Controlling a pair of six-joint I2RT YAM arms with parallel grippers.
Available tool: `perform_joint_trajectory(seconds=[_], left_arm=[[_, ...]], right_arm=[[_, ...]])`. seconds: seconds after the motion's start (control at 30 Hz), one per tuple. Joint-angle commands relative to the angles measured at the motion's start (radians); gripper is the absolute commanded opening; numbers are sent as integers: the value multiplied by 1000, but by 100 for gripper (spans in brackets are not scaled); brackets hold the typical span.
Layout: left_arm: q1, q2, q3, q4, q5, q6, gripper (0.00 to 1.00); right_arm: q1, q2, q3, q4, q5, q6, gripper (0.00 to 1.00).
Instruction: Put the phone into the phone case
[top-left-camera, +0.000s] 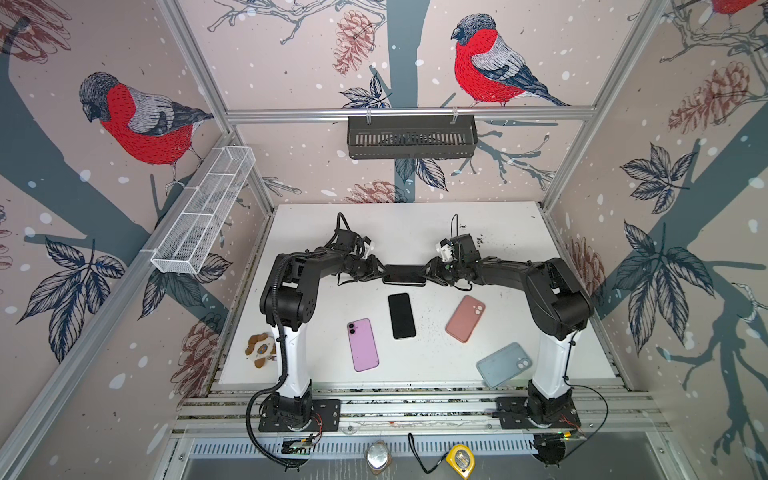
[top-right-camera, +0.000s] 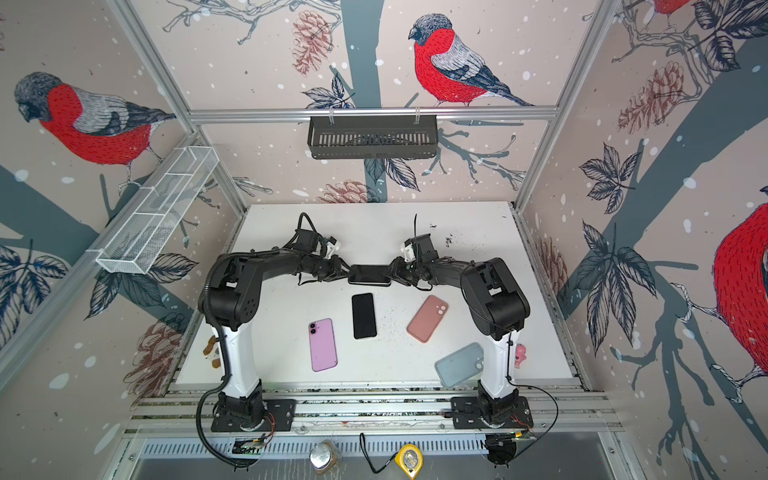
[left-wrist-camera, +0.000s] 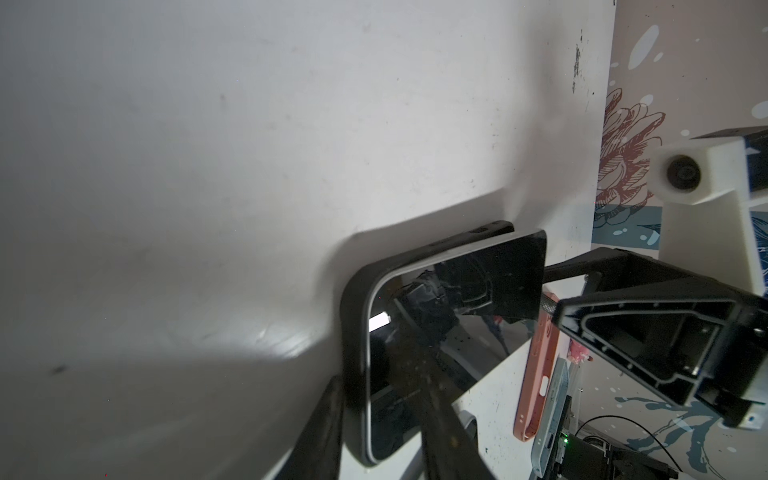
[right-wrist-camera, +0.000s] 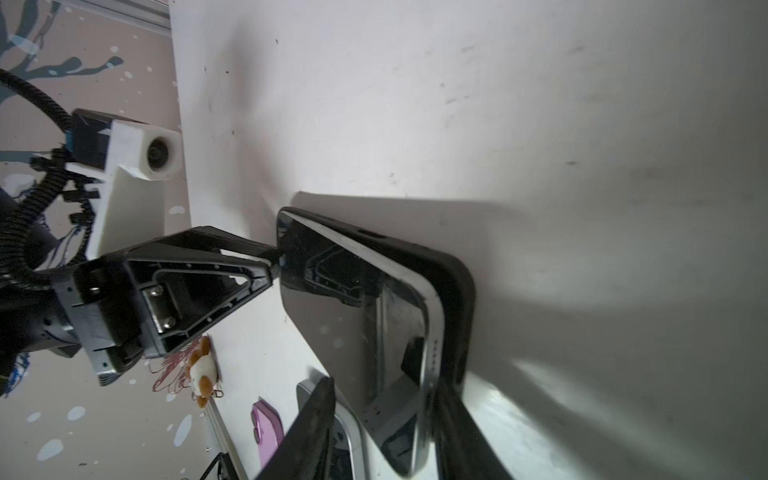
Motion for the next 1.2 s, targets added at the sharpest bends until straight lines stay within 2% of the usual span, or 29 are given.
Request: perform_joint_trajectory(seconds=[0.0,0.47,0.73,0.9,1.03,1.17], left_arm=[[-6,4,13,-31,-19,25,33],[-18,12,26,-59,-39,45,33],[-44,46,86,-174,-127,121,29],[-83,56,111,-229,-192,162,23],[-91,65,118,-243,-196,171,17],[-91,76,119,-246,-187,173,16]], right_arm=[[1,-17,12,-69,67,-71,40],[39,22,53,-111,84,-99,22],[50,38,64,-126,105,-107,20],[57,38,69,-136,121,-115,16],[56,36,75,-153,140,-127,16],[60,39,89,-180,166,-142,14]])
